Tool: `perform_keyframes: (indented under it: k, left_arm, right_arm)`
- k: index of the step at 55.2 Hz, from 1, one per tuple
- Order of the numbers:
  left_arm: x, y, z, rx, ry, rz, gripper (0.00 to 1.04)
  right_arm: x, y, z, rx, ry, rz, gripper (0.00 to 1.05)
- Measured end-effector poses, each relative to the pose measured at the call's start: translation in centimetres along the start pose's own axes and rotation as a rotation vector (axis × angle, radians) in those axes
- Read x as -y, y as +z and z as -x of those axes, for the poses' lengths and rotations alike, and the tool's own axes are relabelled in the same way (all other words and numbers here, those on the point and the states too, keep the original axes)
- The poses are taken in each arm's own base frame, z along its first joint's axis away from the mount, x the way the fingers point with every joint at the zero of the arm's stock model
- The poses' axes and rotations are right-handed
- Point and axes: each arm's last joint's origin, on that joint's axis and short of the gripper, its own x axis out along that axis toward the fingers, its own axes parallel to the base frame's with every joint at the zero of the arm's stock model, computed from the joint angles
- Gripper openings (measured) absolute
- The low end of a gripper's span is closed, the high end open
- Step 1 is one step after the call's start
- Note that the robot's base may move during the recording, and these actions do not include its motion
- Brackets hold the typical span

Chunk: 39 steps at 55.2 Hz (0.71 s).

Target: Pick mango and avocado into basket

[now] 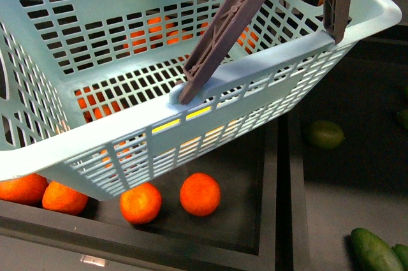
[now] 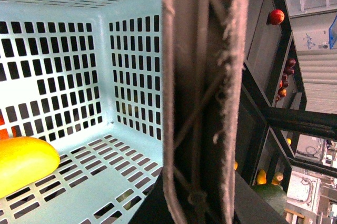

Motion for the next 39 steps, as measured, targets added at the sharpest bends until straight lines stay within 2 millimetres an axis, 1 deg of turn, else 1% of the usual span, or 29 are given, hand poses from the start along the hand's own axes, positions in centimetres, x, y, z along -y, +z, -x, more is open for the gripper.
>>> perform_keyframes:
  k: [3, 5, 11, 12, 18, 26, 32, 39]
  left_arm:
    - [0.0, 0.0, 0.0, 0.0, 0.0, 0.0, 0.07]
    - [0.0, 0.0, 0.0, 0.0, 0.0, 0.0, 0.07]
    - [0.0, 0.0, 0.0, 0.0, 0.0, 0.0, 0.07]
    - [0.0, 0.0, 0.0, 0.0, 0.0, 0.0, 0.07]
    - [0.0, 0.0, 0.0, 0.0, 0.0, 0.0, 0.07]
    - [0.0, 0.0, 0.0, 0.001, 0.001, 0.0, 0.07]
    - [0.0, 0.0, 0.0, 0.0, 0.0, 0.0, 0.07]
    - [0.0, 0.0, 0.0, 0.0, 0.0, 0.0, 0.07]
  right_arm:
    - [-1.2, 0.0, -0.6, 0.004, 0.022, 0.014, 0.53]
    - [-2.2, -0.1, -1.4, 0.007, 0.038, 0.028, 0.53]
    - [-3.9, -0.7, -3.3, -0.004, 0.051, 0.052, 0.53]
    - [-4.0, -0.8, -3.5, -0.006, 0.051, 0.053, 0.53]
    - [-5.3, -1.4, -6.2, -0.023, 0.059, 0.057, 0.53]
    - [-6.1, -1.9, -8.4, -0.032, 0.044, 0.054, 0.54]
    - [-6.1, -2.0, -8.6, -0.034, 0.04, 0.054, 0.76]
    - [-6.0, -1.7, -7.9, -0.026, 0.046, 0.052, 0.95]
